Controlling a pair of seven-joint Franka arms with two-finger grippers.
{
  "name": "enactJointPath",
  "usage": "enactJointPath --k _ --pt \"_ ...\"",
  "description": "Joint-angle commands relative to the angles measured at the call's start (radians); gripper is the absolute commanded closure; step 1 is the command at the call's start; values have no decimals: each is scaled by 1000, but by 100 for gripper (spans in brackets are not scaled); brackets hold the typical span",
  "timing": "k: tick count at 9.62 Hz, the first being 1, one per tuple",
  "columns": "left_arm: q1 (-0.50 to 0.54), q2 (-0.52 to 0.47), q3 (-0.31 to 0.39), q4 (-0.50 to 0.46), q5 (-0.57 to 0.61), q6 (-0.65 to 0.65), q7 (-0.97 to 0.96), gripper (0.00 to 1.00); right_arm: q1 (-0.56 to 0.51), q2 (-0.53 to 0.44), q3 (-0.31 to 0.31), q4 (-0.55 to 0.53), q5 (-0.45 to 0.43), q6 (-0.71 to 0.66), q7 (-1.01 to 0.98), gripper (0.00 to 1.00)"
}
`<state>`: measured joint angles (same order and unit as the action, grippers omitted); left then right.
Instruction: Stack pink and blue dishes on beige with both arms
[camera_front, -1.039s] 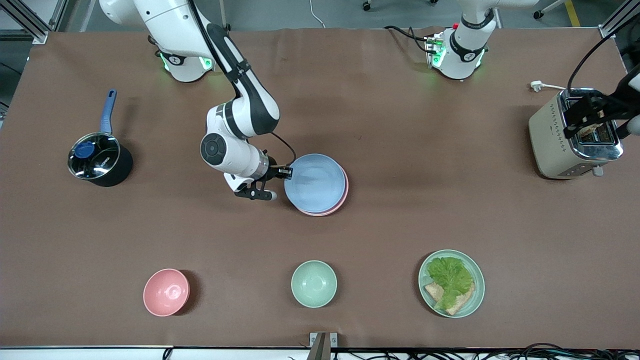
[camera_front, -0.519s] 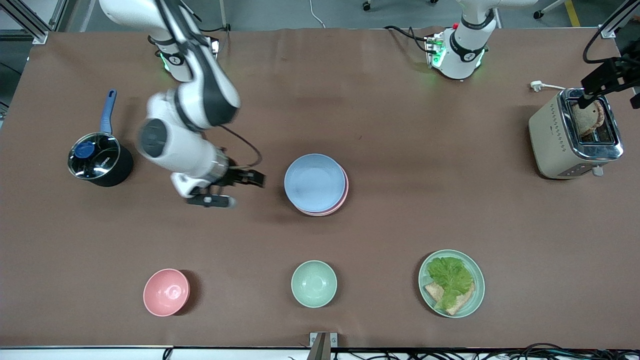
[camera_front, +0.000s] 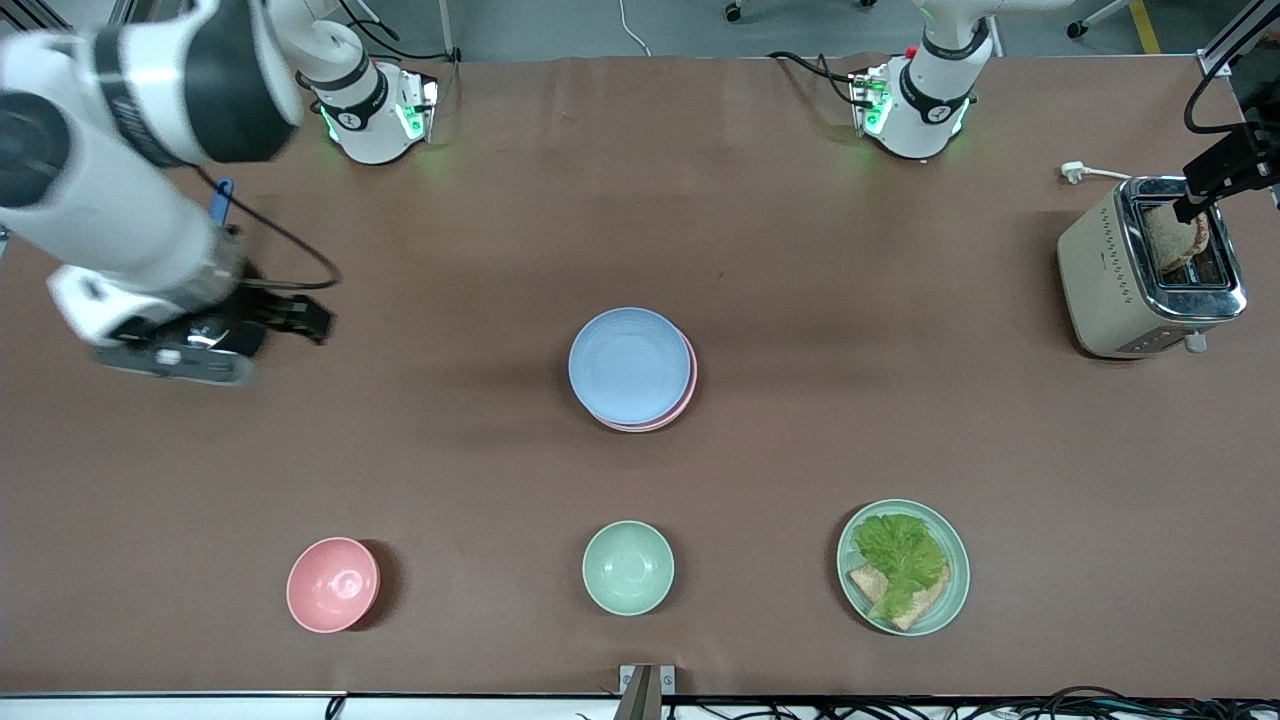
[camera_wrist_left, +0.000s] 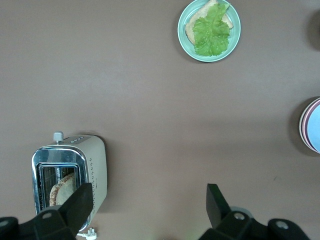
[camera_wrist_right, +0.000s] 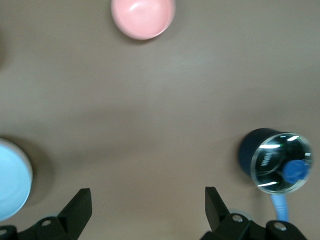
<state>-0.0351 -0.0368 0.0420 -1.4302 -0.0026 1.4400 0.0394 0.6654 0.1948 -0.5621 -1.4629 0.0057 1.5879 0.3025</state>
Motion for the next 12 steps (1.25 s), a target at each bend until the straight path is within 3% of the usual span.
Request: enactJointPath --k 1,3,5,7,8,9,12 --pt "9 -3 -7 -22 -30 -12 -7 0 -206 -93 54 5 -20 -13 -130 0" --pt "9 -6 -25 -27 -23 -12 -35 0 -388 -95 147 85 -13 -81 -177 0" --pt "1 -11 -27 -39 -22 -12 -52 0 -585 -138 334 101 -3 -189 -171 0" --pt "3 -11 -25 -41 -19 -12 -39 0 -753 -158 498 40 52 -160 -186 0" --pt "4 -11 -25 -41 -19 -12 -35 0 -771 -193 533 -14 39 -122 -187 0" --pt "6 -9 -24 -41 -17 -12 -35 0 -755 -204 534 -37 -7 -105 -187 0" --pt "6 -6 -24 -42 -17 -12 -35 0 -725 -202 528 -30 -21 -106 -192 0"
